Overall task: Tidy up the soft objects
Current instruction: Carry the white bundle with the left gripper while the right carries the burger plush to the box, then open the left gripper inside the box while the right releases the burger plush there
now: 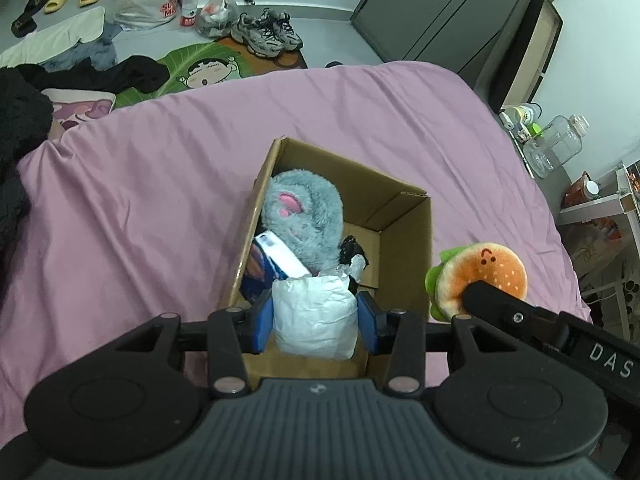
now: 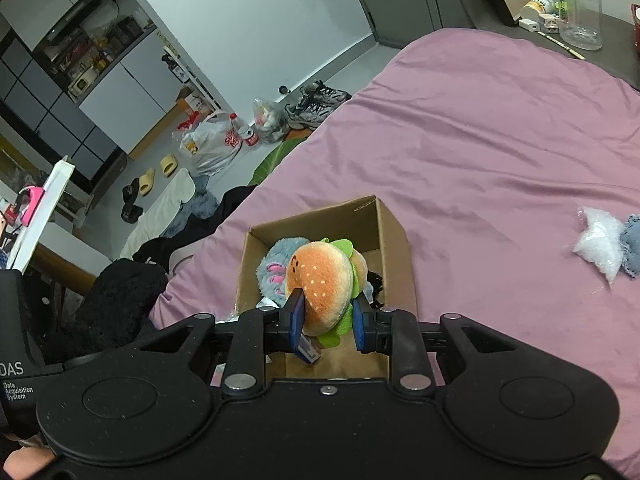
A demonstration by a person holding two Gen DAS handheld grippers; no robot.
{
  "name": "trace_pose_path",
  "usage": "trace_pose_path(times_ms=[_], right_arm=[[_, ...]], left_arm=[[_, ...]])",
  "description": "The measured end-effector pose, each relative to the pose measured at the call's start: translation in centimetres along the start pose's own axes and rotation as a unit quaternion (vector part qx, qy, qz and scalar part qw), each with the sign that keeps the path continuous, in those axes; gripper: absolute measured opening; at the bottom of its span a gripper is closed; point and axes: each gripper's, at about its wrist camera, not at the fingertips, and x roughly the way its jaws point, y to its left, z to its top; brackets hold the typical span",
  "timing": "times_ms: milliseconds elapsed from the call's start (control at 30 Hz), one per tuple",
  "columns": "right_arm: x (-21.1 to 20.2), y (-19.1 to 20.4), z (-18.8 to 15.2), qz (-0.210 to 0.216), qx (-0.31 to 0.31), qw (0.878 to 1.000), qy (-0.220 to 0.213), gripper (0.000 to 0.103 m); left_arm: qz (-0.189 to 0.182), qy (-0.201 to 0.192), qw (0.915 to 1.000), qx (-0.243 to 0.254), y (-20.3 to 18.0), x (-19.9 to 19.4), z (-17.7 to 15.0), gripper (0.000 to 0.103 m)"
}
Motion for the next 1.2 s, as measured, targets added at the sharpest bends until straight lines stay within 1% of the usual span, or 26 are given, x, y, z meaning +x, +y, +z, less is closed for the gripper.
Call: trace_pose_path(times_ms=[267, 333, 433, 567, 733, 833, 867, 900, 1033, 1100, 1200], right_arm=[[1.2, 1.0, -0.3, -0.007, -0.006, 1.0, 0.012, 0.024], [1.6, 1.1, -0.4, -0.01, -0.006, 1.0, 0.016, 0.024], [2.3, 1.2, -0.7, -0.013, -0.006, 1.0, 0.024, 0.024], [3.1, 1.5, -1.1, -0.014, -0.006, 0.999, 0.033, 0.025], [3.9, 1.6, -1.5, -0.015, -0.002, 0.999, 0.042, 0.026], [4.3, 1.7, -1.6, -0.013, -0.001, 0.999, 0.046, 0.038], [4.5, 1.7, -1.6, -0.018, -0.001, 0.999, 0.048, 0.047], [4.4, 1.6, -1.6, -0.025, 0.0, 0.999, 0.048, 0.053], [3.3, 0.9, -1.6, -0.025, 0.002, 0.999, 0.037, 0.059], [2.4, 0.5, -1.5, -0.027, -0.002, 0.999, 0.029, 0.06], [0.8, -0.6, -1.3, -0.027, 0.002, 1.0, 0.015, 0.062]], left_arm=[[0.001, 0.02, 0.9997, -0.012, 1.6, 1.1, 0.0, 0.043], [0.004, 0.027, 0.9995, -0.017, 2.0, 1.4, 0.0, 0.046], [-0.002, 0.04, 0.9989, -0.023, 2.5, 1.7, 0.1, 0.046], [-0.005, 0.033, 0.9992, -0.023, 2.8, 1.1, 0.2, 0.047], [0.0, 0.023, 0.9995, -0.021, 3.1, 0.3, 0.6, 0.05], [0.005, 0.012, 0.9997, -0.019, 3.0, -0.2, 0.8, 0.053], [0.009, 0.008, 0.9998, -0.018, 3.0, -0.4, 0.8, 0.054], [0.013, 0.005, 0.9997, -0.018, 2.9, -0.5, 0.8, 0.056], [0.016, -0.002, 0.9998, -0.01, 2.4, -0.8, 0.8, 0.065], [0.019, -0.008, 0.9998, -0.004, 1.9, -0.9, 0.8, 0.073], [0.016, -0.016, 0.9997, 0.002, 1.0, -1.1, 0.6, 0.077]])
